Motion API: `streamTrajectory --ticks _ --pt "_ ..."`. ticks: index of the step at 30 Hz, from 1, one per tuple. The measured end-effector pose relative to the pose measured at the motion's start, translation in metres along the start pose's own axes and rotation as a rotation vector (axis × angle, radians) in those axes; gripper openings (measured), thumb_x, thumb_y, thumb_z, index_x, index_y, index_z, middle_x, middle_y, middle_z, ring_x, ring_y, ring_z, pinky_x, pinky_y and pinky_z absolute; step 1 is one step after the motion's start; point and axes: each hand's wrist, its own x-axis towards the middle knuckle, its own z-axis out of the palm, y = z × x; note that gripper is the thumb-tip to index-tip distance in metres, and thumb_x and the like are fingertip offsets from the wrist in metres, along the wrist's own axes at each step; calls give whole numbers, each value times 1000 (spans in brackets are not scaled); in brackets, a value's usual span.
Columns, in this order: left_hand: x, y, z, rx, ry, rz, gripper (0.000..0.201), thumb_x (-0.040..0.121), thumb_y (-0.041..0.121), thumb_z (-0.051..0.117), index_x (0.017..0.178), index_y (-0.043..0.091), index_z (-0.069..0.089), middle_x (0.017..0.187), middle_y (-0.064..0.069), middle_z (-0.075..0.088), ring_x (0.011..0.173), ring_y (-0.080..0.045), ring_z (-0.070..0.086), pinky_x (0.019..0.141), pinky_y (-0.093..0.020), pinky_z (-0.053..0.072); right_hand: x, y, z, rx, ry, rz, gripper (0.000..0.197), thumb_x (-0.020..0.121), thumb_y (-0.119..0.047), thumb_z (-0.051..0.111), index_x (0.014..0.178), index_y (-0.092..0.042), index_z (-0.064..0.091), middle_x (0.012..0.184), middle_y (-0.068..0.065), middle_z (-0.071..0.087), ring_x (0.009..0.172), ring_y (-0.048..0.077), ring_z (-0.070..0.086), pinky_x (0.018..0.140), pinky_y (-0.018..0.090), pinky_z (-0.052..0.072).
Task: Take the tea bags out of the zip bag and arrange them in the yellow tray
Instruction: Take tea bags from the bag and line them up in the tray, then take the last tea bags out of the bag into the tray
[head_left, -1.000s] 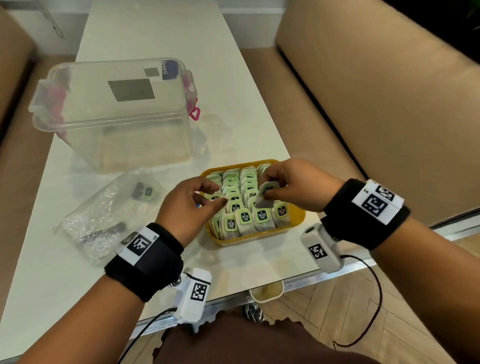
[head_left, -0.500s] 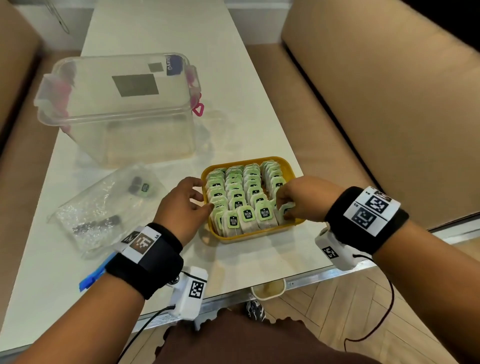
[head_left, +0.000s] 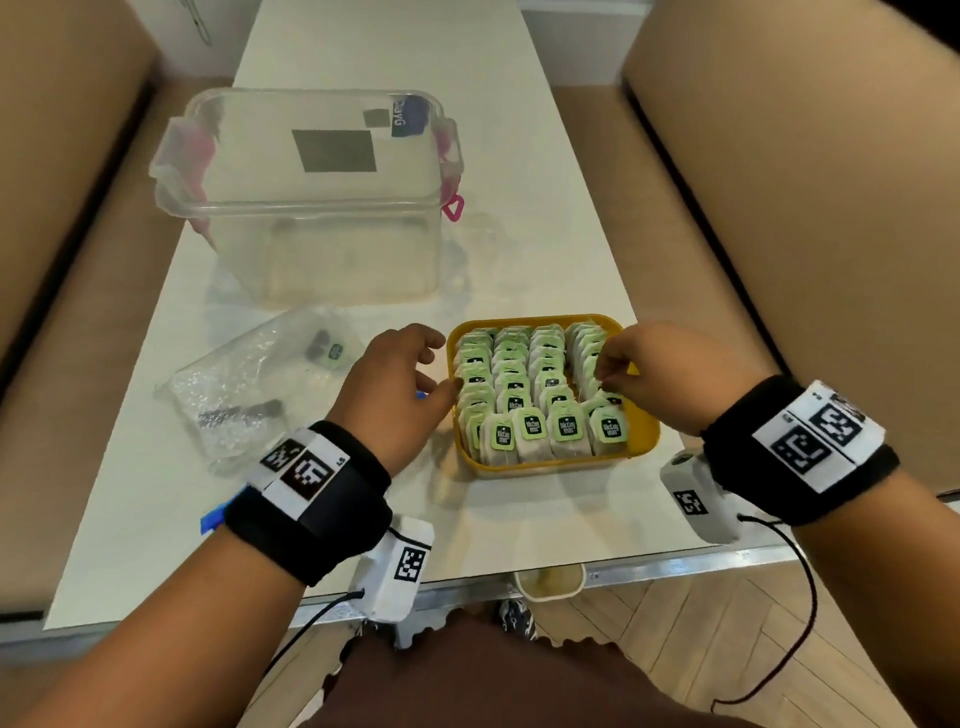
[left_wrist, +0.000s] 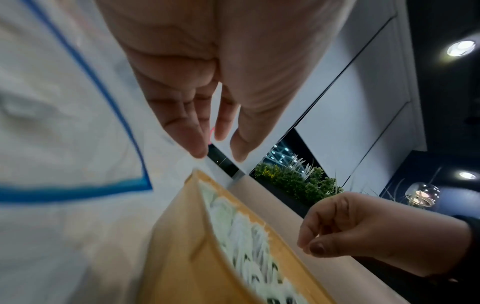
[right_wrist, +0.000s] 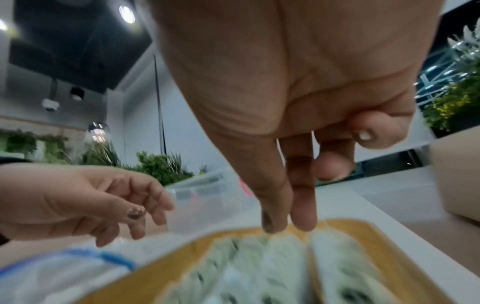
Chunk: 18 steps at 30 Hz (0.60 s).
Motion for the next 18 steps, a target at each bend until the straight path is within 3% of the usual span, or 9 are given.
streamTrajectory --ticks 2,4,7,9,12,14,18 --pt "-5 -2 -18 55 40 47 25 85 27 67 108 23 59 109 3 53 77 -4 59 65 -2 34 -4 -13 -11 61 78 -46 8 88 -24 61 87 -24 69 89 -6 67 81 16 59 65 27 44" --pt "-11 -7 -38 114 61 68 18 83 30 69 98 24 61 104 5 52 81 -7 57 67 -7 34 -8 -33 -22 119 127 -120 9 89 -28 61 84 -25 68 83 -10 62 74 8 55 57 16 34" --pt "-28 -27 -66 224 55 61 31 74 39 76 95 23 61 102 5 51 89 -13 52 74 -21 33 -7 -72 -27 177 135 -241 9 89 -32 60 84 -27 66 79 -13 59 64 -1 47 55 8 28" --pt "-41 -40 -77 384 -30 16 50 68 50 78 105 24 57 107 5 49 97 -17 49 78 -29 37 -2 -97 -23 196 114 -328 10 89 -32 61 86 -26 68 81 -11 61 64 2 46 58 10 31" --pt "-57 -60 -84 592 -125 -80 61 66 53 77 115 26 52 114 3 47 102 -22 47 77 -37 42 9 -137 -7 221 20 -437 10 89 -28 61 88 -23 69 81 -7 64 73 12 56 65 26 38" --pt "-59 -71 -84 602 -110 -109 47 75 41 73 114 23 53 111 1 49 101 -25 49 75 -37 43 13 -159 4 206 -42 -476 13 90 -26 58 90 -20 69 83 -1 67 75 18 58 66 29 38" --pt "-54 -88 -89 406 -8 -161 8 87 19 56 95 17 56 93 0 52 84 -26 54 68 -34 42 23 -203 33 178 -160 -515 24 96 -22 48 100 -12 69 96 5 69 87 23 61 75 29 43"
